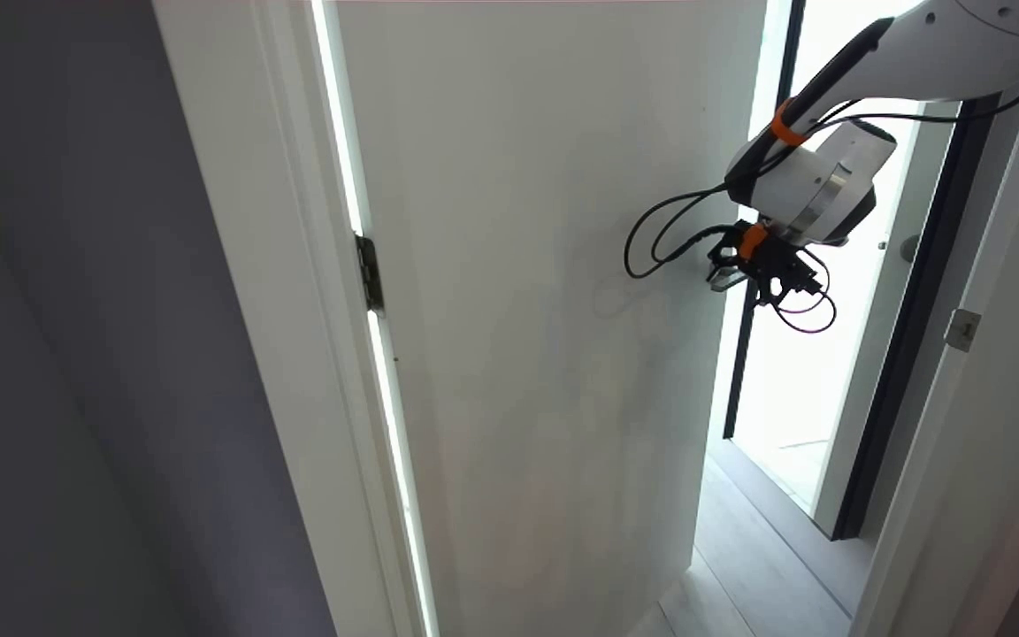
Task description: Close the door
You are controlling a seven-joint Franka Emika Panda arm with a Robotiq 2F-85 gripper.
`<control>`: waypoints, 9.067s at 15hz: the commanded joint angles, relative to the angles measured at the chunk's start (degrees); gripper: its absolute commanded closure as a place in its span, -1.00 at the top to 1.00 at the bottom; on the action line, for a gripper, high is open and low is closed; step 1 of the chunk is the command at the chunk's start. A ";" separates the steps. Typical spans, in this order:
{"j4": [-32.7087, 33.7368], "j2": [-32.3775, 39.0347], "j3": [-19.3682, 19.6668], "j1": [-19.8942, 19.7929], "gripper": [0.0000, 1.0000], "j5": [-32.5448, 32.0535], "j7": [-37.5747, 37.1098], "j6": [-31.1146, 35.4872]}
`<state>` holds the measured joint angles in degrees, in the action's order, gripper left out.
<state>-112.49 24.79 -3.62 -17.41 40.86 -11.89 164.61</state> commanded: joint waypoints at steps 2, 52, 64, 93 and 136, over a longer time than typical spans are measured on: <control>2.25 2.37 -1.79 -1.66 1.00 2.11 1.93 1.08; -36.04 -28.42 19.85 6.99 1.00 -36.44 -48.64 -11.60; -45.64 -33.49 19.63 4.36 1.00 -23.91 -35.16 -3.93; -44.47 -36.72 20.87 3.56 1.00 -7.65 -11.36 -16.43; -31.27 -61.42 21.00 -1.03 1.00 -33.82 17.12 -54.29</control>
<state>-146.06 -35.08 16.83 -18.56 9.15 3.60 114.57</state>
